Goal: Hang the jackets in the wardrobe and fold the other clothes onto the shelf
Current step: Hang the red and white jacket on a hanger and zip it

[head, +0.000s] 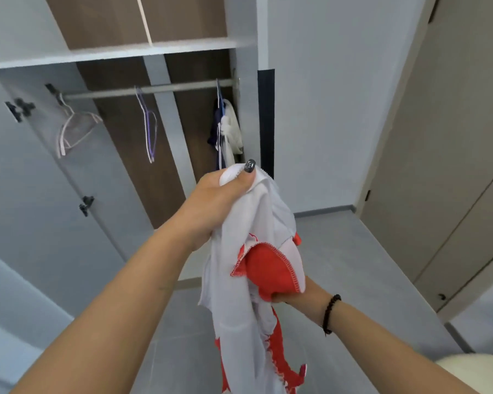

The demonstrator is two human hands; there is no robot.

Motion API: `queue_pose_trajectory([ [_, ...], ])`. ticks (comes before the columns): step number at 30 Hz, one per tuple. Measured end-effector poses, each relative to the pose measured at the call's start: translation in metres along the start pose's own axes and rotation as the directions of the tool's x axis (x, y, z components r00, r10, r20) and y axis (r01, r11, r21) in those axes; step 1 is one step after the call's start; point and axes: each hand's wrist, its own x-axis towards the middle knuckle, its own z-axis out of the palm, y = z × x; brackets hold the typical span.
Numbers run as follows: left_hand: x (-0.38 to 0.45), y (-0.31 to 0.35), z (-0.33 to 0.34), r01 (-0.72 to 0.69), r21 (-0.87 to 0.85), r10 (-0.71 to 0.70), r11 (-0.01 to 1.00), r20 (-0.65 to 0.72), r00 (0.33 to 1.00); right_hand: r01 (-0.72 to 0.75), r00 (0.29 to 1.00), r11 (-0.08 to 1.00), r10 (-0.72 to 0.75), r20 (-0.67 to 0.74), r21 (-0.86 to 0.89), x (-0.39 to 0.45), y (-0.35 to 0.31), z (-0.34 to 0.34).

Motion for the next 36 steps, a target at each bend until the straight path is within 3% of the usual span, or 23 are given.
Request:
queue_pose_trajectory([
  [2, 0.001, -0.001, -0.010, -0.002, -0.052, -0.001, 0.999, -0.057, 0.998, -0.029, 0.990, 0.999, 0.032, 0.138, -0.026, 0.004, -0.012, 0.011],
  [6, 0.006, -0.008, -0.022, 0.031, -0.200, -0.066, 0.979, -0.171, 0.983, 0.014, 0.930, 0.933, 0.121, 0.347, -0.361, 0.016, -0.036, 0.047],
  [9, 0.009, -0.018, -0.032, 0.061, -0.297, -0.117, 0.953, -0.176, 0.977, -0.016, 0.986, 0.985, 0.044, 0.162, -0.170, 0.026, -0.044, 0.074],
  [11, 0.010, -0.026, -0.047, 0.071, -0.358, -0.134, 0.931, -0.152, 0.979, 0.090, 0.996, 0.996, -0.090, 0.014, -0.019, 0.034, -0.048, 0.087],
  [13, 0.010, -0.037, -0.071, 0.057, -0.372, -0.099, 0.927, -0.097, 0.990, 0.167, 0.985, 0.985, -0.165, -0.048, 0.048, 0.042, -0.056, 0.098],
  [16, 0.004, -0.065, -0.114, 0.049, -0.280, -0.067, 0.959, -0.053, 0.996, 0.217, 0.969, 0.967, -0.198, -0.145, 0.136, 0.055, -0.076, 0.113],
  [19, -0.013, -0.107, -0.157, 0.120, -0.188, -0.119, 0.975, 0.021, 0.993, 0.297, 0.933, 0.927, -0.231, -0.277, 0.227, 0.070, -0.104, 0.122],
  [23, -0.036, -0.156, -0.201, 0.247, 0.065, -0.254, 0.967, 0.163, 0.953, 0.394, 0.872, 0.879, -0.265, -0.412, 0.269, 0.088, -0.153, 0.129],
  [25, -0.037, -0.170, -0.216, 0.269, 0.125, -0.284, 0.955, 0.122, 0.951, 0.437, 0.843, 0.866, -0.298, -0.448, 0.245, 0.094, -0.173, 0.130],
  [27, -0.033, -0.174, -0.232, 0.253, 0.152, -0.253, 0.955, -0.023, 0.967, 0.444, 0.821, 0.879, -0.322, -0.471, 0.173, 0.099, -0.183, 0.130],
  [30, -0.027, -0.165, -0.254, 0.168, 0.175, -0.151, 0.970, -0.106, 0.983, 0.367, 0.781, 0.927, -0.268, -0.564, 0.069, 0.109, -0.177, 0.133],
  [31, -0.025, -0.161, -0.261, 0.151, 0.169, -0.134, 0.974, -0.106, 0.985, 0.283, 0.771, 0.959, -0.219, -0.598, 0.014, 0.112, -0.171, 0.133],
  [33, -0.020, -0.151, -0.271, 0.125, 0.151, -0.105, 0.981, -0.133, 0.985, -0.051, 0.824, 0.989, -0.038, -0.565, -0.141, 0.114, -0.155, 0.133],
  [35, -0.015, -0.137, -0.279, 0.102, 0.114, -0.083, 0.988, -0.166, 0.983, -0.359, 0.888, 0.840, 0.174, -0.425, -0.408, 0.108, -0.142, 0.145],
  [36, -0.013, -0.130, -0.282, 0.093, 0.076, -0.078, 0.993, -0.173, 0.982, -0.400, 0.905, 0.698, 0.200, -0.375, -0.594, 0.106, -0.138, 0.155],
])
